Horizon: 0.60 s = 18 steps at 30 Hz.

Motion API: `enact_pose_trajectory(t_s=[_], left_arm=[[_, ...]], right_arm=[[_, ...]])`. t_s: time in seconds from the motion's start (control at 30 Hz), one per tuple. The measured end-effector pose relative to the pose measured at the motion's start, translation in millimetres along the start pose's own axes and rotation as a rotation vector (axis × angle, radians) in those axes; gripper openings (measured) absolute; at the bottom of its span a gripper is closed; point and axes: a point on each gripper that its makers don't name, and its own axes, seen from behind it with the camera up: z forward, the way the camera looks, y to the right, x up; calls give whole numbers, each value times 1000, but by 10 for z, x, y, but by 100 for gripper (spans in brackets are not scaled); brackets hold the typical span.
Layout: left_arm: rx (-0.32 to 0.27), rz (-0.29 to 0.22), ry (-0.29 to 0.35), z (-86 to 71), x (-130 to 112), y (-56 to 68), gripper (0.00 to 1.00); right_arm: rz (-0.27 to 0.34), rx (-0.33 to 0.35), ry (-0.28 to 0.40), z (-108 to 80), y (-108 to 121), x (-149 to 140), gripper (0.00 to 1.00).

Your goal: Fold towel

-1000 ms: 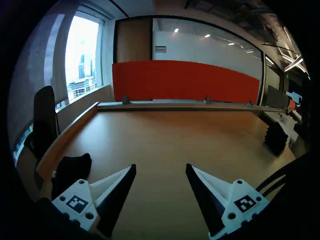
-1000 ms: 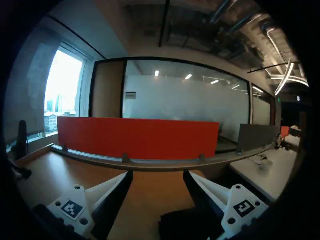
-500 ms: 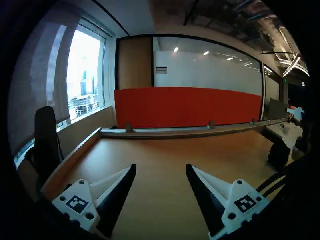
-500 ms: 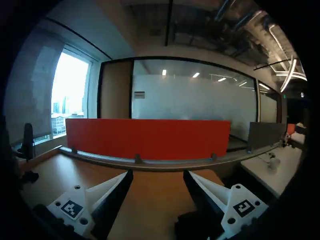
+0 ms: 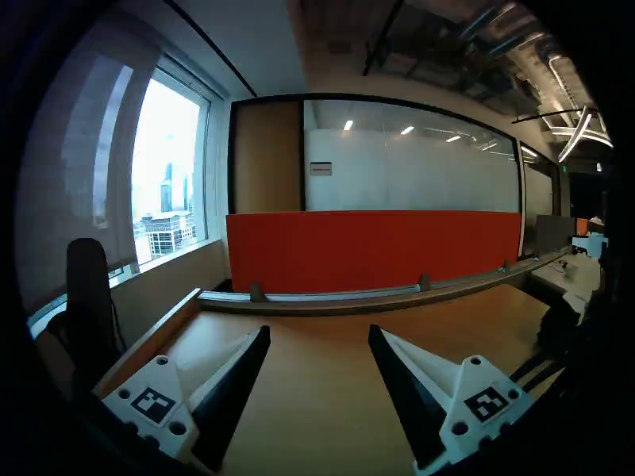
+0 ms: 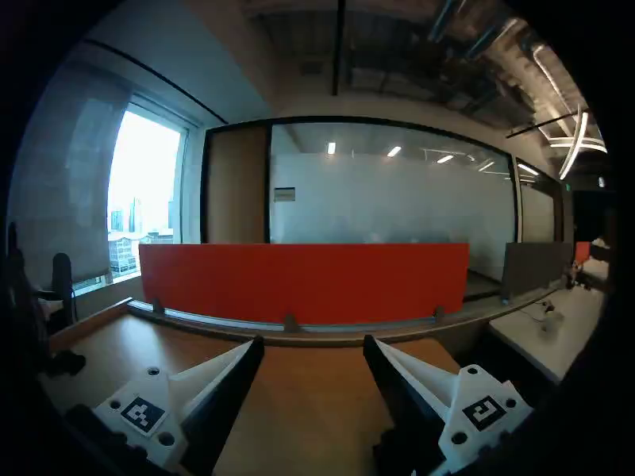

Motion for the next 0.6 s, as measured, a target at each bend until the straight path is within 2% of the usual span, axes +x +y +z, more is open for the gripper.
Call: enact_pose_trajectory(t_s=[0.3,0.6], left_arm=[[-1,-5,57,63,244,-6,92],[-6,-13,73,62,283,-4,92]], right_arm=[[35,16,13,23,-265,37,97],[33,9,18,28,-304,48,97]])
